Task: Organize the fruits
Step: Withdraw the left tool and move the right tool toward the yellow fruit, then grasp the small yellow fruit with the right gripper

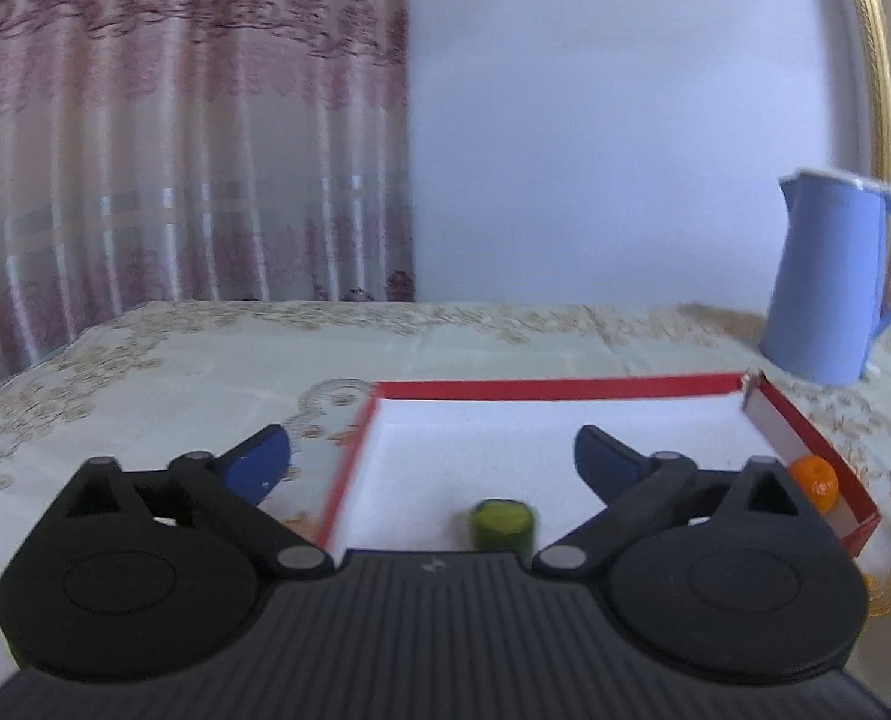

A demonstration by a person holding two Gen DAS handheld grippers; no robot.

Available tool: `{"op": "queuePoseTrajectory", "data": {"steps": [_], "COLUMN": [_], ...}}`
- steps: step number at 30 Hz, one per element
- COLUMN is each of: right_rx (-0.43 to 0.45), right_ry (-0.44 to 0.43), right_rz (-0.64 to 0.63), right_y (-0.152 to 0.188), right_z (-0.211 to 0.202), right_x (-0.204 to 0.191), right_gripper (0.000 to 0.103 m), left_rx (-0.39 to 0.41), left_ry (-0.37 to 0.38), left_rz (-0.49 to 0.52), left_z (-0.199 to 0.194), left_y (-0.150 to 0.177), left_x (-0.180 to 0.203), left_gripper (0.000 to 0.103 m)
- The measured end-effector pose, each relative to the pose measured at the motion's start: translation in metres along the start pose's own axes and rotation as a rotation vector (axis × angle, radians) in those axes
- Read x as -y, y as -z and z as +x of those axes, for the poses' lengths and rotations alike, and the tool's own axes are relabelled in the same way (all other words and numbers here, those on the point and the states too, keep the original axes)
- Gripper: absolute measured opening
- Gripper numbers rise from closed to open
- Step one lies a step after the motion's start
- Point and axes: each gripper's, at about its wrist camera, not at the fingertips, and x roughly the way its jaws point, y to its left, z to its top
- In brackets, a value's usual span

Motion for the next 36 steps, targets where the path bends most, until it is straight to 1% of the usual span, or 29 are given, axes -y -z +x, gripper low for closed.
{"op": "queuePoseTrajectory", "data": {"steps": [3, 6, 9, 11, 12, 13, 15, 17, 19, 23, 26, 28, 29, 32, 34, 36], "right_rx": [-0.063, -0.153, -0.186, -0.207, -0.226, -0.24, -0.274, -0.293, -0.308, -0.323, -0.34, -0.366, -0.38, -0.394, -0.408, -0.427], "right_ry": [-0.003, -0.011, 0.015, 0.029, 0.031, 0.03, 0.03, 0.023, 0.027, -0.003, -0.007, -0.005, -0.005, -0.013, -0.011, -0.011], "right_rz": [-0.08, -0.201, -0.304, -0.343, -0.353, -0.362, -0.388, -0.407, -0.426, -0.44, -0.458, -0.46, -0.46, -0.458, -0.45, -0.439], "right_y": [0.006, 0.018, 0.028, 0.031, 0.033, 0.035, 0.038, 0.04, 0.04, 0.041, 0.042, 0.044, 0.045, 0.046, 0.046, 0.047], "right_z": [-0.002, 0.0, 0.001, 0.005, 0.008, 0.011, 0.016, 0.02, 0.026, 0.031, 0.036, 0.041, 0.043, 0.046, 0.049, 0.052], "right_x": [-0.016, -0.037, -0.054, -0.059, -0.061, -0.063, -0.067, -0.072, -0.075, -0.081, -0.086, -0.086, -0.087, -0.087, -0.087, -0.085], "right_gripper": [0.078, 0.078, 0.078, 0.078, 0.078, 0.07, 0.059, 0.059, 0.054, 0.054, 0.051, 0.045, 0.044, 0.038, 0.032, 0.03], "left_rx": [0.019, 0.041, 0.058, 0.063, 0.059, 0.056, 0.055, 0.056, 0.059, 0.059, 0.055, 0.052, 0.05, 0.04, 0.04, 0.04], "left_ry": [0.006, -0.015, -0.037, -0.049, -0.05, -0.049, -0.047, -0.039, -0.037, -0.029, -0.028, -0.029, -0.03, -0.029, -0.031, -0.032], "left_rz": [-0.039, -0.042, -0.057, -0.07, -0.077, -0.086, -0.096, -0.091, -0.08, -0.08, -0.084, -0.083, -0.081, -0.077, -0.076, -0.074], "left_z": [-0.016, -0.03, -0.04, -0.044, -0.045, -0.044, -0.045, -0.046, -0.046, -0.046, -0.045, -0.044, -0.044, -0.043, -0.042, -0.042], "left_y": [0.004, 0.012, 0.017, 0.021, 0.021, 0.022, 0.021, 0.022, 0.022, 0.022, 0.022, 0.022, 0.022, 0.022, 0.022, 0.023], "left_x": [-0.024, -0.043, -0.06, -0.068, -0.071, -0.073, -0.076, -0.075, -0.073, -0.072, -0.073, -0.073, -0.073, -0.072, -0.071, -0.071], "left_gripper": [0.103, 0.103, 0.103, 0.103, 0.103, 0.103, 0.103, 0.103, 0.103, 0.103, 0.103, 0.103, 0.103, 0.103, 0.103, 0.103]}}
